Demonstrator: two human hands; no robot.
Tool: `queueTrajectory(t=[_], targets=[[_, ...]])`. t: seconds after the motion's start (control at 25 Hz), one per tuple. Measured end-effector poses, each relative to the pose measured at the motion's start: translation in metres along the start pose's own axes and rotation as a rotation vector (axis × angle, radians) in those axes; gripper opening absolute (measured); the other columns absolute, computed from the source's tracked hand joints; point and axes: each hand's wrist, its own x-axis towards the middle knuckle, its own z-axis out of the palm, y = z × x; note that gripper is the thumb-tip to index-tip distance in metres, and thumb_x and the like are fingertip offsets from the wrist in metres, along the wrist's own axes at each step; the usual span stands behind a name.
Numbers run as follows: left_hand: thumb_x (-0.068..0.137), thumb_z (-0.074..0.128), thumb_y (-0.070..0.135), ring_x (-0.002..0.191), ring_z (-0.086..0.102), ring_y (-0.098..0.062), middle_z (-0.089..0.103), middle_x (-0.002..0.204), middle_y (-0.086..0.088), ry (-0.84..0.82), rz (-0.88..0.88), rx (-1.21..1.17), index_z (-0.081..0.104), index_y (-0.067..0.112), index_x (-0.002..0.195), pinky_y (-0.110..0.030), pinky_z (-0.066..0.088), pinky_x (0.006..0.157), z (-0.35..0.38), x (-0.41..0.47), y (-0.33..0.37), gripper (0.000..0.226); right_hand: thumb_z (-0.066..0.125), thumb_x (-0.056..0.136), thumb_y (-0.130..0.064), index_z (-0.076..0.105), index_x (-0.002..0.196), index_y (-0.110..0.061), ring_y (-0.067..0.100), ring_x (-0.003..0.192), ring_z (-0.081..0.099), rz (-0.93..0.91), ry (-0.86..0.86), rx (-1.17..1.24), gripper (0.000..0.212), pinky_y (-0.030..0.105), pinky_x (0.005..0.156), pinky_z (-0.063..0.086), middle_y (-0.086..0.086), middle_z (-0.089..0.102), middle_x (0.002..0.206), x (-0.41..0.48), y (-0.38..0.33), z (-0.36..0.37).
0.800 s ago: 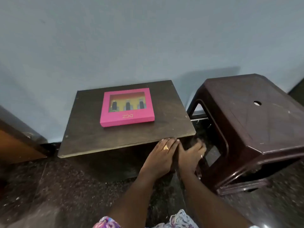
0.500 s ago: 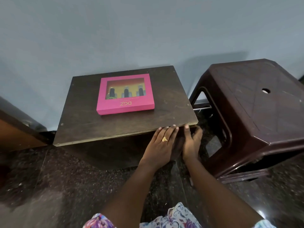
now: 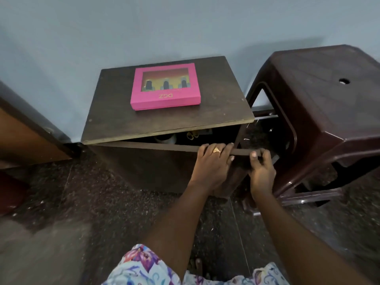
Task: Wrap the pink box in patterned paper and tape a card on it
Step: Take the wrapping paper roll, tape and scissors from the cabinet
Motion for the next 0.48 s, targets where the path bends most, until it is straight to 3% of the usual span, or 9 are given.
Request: queueTrajectory(t=[0.12,0.2,0.24,0.36,0.48], targets=[[0.096,0.028,0.038,0.110,0.051,-0.019,0.057,0.113,0.002,-0.119,-0.034,-0.077,0.053,0.021,0.121,-0.037,0.033,0.101,-0.018,-0.027,0.008,0.039,0.059,0.089,-0.022,0.045,0.073,-0.020,0.023,0.078,0.052,0.051,-0.146,-0.157,0.022,0.036,0.073,0.045,0.005,0.055,0.081,-0.027,-0.005,-0.033],[0.095,0.027,0.040,0.108,0.050,-0.018,0.056,0.110,0.002,-0.165,-0.030,-0.097,0.054,0.021,0.115,-0.036,0.031,0.102,-0.033,-0.051,0.015,0.039,0.063,0.086,-0.021,0.046,0.070,-0.024,0.026,0.080,0.056,0.080,-0.249,-0.323,0.024,0.041,0.075,0.052,0.010,0.058,0.083,-0.046,-0.011,-0.054],[0.094,0.026,0.040,0.106,0.050,-0.019,0.057,0.108,0.001,-0.178,-0.019,-0.094,0.055,0.021,0.112,-0.036,0.031,0.102,-0.038,-0.064,0.017,0.039,0.066,0.083,-0.021,0.048,0.071,-0.026,0.029,0.084,0.058,0.083,-0.307,-0.430,0.022,0.043,0.077,0.052,0.010,0.059,0.083,-0.057,-0.013,-0.062],[0.093,0.025,0.040,0.100,0.052,-0.020,0.057,0.102,0.000,-0.209,0.050,-0.062,0.057,0.018,0.105,-0.037,0.035,0.098,-0.056,-0.095,0.015,0.040,0.070,0.080,-0.021,0.053,0.083,-0.018,0.025,0.093,0.053,-0.013,-0.546,-0.792,0.017,0.030,0.074,0.042,0.004,0.055,0.082,-0.093,-0.027,-0.070],[0.092,0.021,0.042,0.101,0.052,-0.019,0.057,0.101,0.000,-0.250,0.081,-0.047,0.056,0.018,0.103,-0.033,0.032,0.098,-0.071,-0.113,0.008,0.044,0.072,0.077,-0.023,0.063,0.101,-0.008,0.027,0.101,0.058,-0.148,-0.762,-1.020,0.030,0.029,0.077,0.046,0.013,0.060,0.104,-0.112,-0.044,-0.061]])
